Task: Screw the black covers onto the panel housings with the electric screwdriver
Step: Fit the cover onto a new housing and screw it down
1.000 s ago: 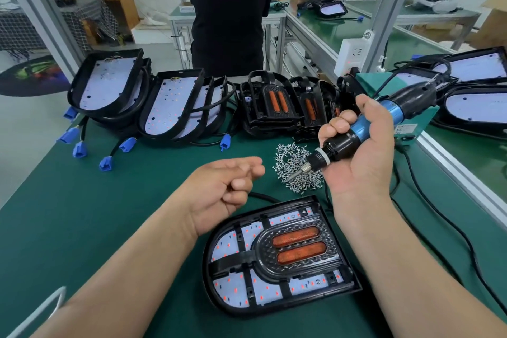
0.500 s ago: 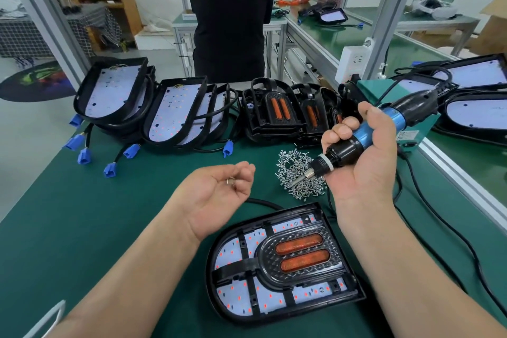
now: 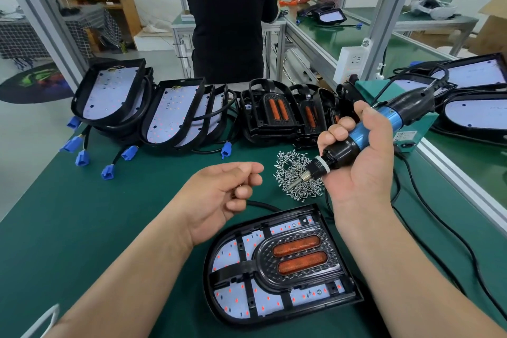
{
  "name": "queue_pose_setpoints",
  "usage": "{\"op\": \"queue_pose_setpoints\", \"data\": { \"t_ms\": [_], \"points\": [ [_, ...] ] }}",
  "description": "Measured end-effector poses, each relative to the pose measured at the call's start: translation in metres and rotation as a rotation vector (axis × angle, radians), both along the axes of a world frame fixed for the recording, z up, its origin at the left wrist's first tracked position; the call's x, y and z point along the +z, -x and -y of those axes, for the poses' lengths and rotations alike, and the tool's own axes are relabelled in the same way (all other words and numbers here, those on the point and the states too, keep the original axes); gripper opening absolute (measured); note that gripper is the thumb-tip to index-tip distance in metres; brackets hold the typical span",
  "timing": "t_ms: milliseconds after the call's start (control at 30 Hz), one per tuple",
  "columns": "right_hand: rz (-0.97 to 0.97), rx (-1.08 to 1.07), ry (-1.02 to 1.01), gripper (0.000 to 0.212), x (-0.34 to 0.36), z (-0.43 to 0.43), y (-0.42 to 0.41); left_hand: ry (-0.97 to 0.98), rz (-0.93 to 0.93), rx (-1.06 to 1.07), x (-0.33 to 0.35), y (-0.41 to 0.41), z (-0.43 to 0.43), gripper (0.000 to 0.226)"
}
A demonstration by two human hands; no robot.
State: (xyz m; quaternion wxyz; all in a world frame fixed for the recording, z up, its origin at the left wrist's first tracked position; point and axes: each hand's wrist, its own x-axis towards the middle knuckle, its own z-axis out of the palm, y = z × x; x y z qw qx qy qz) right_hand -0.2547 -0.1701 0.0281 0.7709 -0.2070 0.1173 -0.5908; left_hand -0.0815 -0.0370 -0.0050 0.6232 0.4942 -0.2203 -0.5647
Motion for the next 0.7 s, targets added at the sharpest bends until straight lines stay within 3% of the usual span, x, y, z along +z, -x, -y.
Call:
{"op": "queue_pose_setpoints", "data": {
  "t_ms": [167,300,700],
  "points": [
    [-0.005,-0.012,0.023,0.024,0.0006,-0.002,0.0005,-0.01,0.17,-0.009,-0.0021,-0.0015,-0.0013,0.023],
    [0.007,-0.029,0.026,0.018,0.0035,-0.0017,-0.001,0.012,0.26,-0.073,-0.0004,-0.0034,-0.0033,0.004],
    [-0.057,0.007,0.159,0.026,0.0044,-0.0087,-0.0074,0.054,0.222,-0.17,-0.001,0.0024,-0.0038,0.014]
  ]
}}
